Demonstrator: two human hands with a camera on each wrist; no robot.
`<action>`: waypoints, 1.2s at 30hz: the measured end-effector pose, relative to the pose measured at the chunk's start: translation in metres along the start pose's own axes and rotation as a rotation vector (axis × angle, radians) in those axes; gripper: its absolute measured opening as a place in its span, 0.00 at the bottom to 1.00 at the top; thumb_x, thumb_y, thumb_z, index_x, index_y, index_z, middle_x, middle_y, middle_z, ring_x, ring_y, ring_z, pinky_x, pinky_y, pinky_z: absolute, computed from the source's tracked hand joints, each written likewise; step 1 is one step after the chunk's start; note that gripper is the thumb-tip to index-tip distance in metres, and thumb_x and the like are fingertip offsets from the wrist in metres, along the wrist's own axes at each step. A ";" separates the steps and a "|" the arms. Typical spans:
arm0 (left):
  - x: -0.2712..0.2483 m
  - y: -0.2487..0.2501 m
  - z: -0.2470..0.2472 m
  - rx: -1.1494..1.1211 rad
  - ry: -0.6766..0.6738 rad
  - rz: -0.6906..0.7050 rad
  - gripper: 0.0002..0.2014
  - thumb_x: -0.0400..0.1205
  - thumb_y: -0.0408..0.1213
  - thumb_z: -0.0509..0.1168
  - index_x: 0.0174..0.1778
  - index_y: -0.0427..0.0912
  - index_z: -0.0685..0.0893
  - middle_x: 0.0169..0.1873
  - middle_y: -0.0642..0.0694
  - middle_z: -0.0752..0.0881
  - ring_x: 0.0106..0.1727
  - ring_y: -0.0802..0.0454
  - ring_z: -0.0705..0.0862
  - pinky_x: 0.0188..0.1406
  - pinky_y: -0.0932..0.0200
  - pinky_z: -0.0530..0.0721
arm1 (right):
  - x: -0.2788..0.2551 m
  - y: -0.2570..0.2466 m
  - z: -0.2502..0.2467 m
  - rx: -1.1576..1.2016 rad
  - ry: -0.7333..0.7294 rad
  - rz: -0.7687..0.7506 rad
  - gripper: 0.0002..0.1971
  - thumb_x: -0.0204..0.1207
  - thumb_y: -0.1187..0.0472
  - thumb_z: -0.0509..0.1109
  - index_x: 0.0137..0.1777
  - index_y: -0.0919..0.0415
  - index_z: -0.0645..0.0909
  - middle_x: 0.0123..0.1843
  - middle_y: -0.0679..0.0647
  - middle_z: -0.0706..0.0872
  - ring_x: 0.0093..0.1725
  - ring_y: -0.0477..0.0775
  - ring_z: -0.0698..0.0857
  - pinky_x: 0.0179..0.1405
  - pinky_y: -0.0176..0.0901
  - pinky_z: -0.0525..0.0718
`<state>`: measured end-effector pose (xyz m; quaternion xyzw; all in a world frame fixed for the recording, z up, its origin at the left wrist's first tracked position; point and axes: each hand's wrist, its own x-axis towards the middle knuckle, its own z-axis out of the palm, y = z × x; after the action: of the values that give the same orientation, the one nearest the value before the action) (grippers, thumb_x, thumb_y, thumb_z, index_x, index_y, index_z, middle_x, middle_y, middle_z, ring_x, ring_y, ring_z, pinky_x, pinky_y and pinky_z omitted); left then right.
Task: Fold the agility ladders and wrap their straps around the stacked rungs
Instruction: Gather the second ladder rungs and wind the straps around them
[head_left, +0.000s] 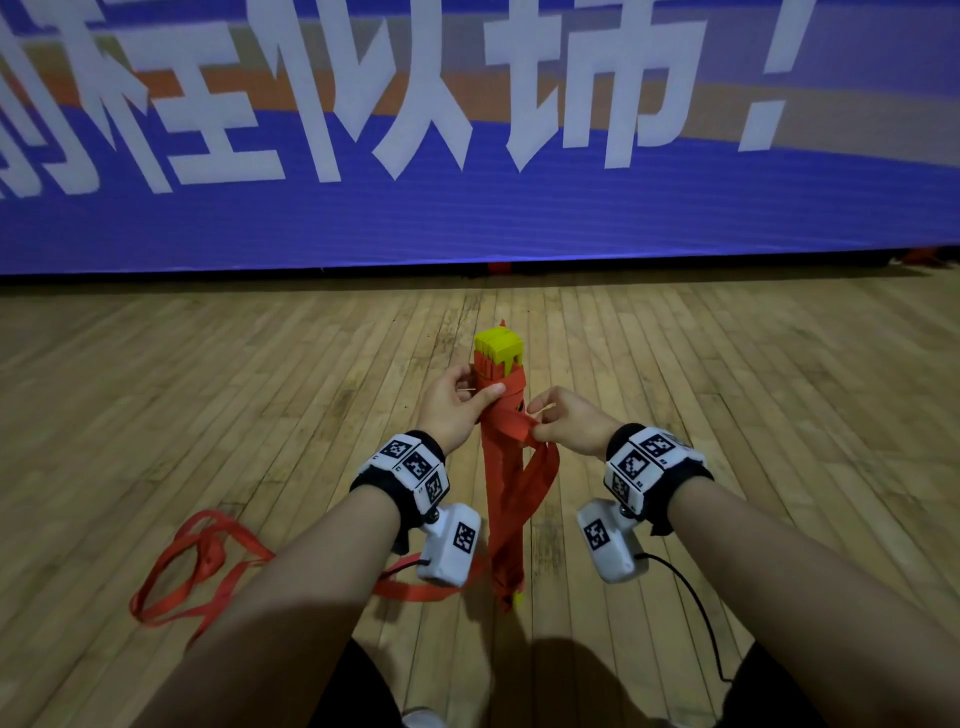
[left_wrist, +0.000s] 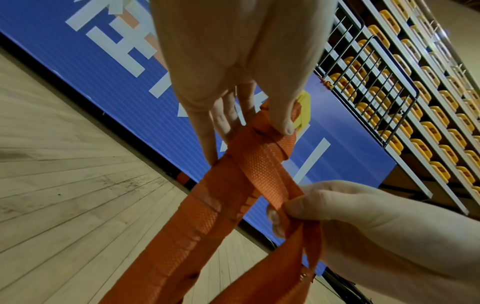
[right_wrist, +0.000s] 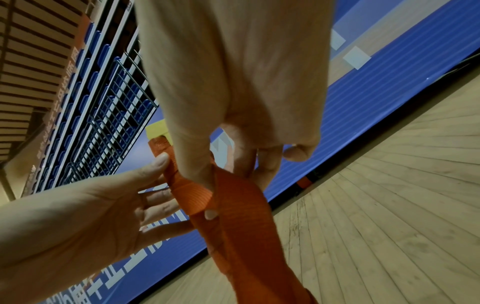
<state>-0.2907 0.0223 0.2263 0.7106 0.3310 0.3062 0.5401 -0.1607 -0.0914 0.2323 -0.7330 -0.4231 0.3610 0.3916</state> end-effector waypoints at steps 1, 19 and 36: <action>0.000 0.000 0.000 -0.001 0.002 0.002 0.22 0.78 0.38 0.72 0.65 0.33 0.77 0.58 0.34 0.84 0.55 0.40 0.85 0.55 0.43 0.86 | -0.001 -0.001 0.000 0.019 -0.010 -0.005 0.13 0.75 0.75 0.66 0.55 0.63 0.69 0.38 0.53 0.80 0.34 0.46 0.82 0.33 0.32 0.79; 0.006 -0.003 -0.014 0.000 0.101 -0.046 0.25 0.78 0.40 0.72 0.70 0.36 0.75 0.62 0.37 0.81 0.62 0.41 0.82 0.61 0.38 0.83 | -0.013 -0.009 -0.009 0.373 -0.186 0.055 0.12 0.79 0.51 0.66 0.55 0.57 0.81 0.33 0.51 0.82 0.37 0.49 0.82 0.49 0.45 0.76; 0.001 0.001 -0.017 0.053 0.099 0.022 0.07 0.82 0.35 0.66 0.53 0.46 0.77 0.52 0.44 0.81 0.55 0.41 0.84 0.58 0.41 0.84 | -0.005 -0.005 -0.009 -0.142 0.123 -0.173 0.11 0.74 0.66 0.74 0.43 0.51 0.76 0.38 0.51 0.78 0.36 0.49 0.77 0.36 0.36 0.76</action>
<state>-0.3035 0.0327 0.2316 0.7120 0.3576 0.3380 0.5008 -0.1560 -0.0967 0.2413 -0.7404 -0.4842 0.2494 0.3938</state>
